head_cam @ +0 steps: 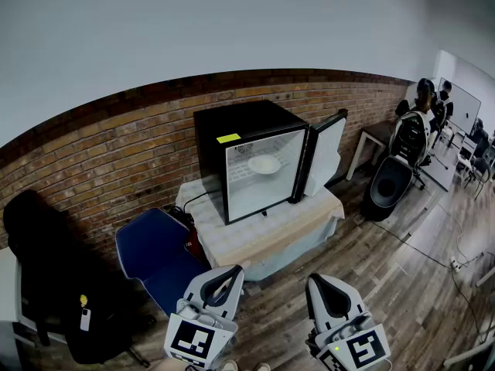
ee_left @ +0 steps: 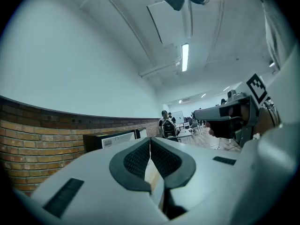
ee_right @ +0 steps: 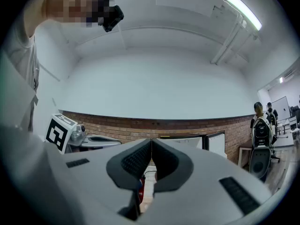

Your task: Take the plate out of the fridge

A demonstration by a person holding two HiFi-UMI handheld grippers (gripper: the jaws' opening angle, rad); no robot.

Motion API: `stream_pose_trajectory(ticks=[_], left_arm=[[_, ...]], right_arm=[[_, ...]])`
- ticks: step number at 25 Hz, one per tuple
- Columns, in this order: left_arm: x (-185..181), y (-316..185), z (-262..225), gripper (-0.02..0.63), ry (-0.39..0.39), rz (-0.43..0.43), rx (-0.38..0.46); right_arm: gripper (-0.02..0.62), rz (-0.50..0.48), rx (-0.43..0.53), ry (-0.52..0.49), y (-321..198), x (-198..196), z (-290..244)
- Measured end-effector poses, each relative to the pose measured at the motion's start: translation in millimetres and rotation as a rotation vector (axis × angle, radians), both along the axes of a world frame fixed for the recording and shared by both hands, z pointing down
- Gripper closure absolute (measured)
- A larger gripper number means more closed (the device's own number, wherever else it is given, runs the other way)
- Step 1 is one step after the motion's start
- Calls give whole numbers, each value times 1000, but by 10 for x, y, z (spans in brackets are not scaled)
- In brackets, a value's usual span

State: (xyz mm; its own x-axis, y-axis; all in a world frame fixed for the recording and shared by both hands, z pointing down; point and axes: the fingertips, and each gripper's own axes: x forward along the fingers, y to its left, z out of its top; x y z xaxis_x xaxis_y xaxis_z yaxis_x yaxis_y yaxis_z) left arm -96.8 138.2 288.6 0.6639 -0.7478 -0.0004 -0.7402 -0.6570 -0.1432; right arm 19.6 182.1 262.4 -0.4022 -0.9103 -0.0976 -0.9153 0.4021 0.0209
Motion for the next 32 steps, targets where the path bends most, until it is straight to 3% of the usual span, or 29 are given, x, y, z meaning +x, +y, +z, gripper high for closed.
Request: stream_pose_trajectory(ticks=[32], left_arm=[[328, -18, 31, 588, -10, -36, 2]], right_arm=[[566, -12, 17, -2, -77, 389, -7]])
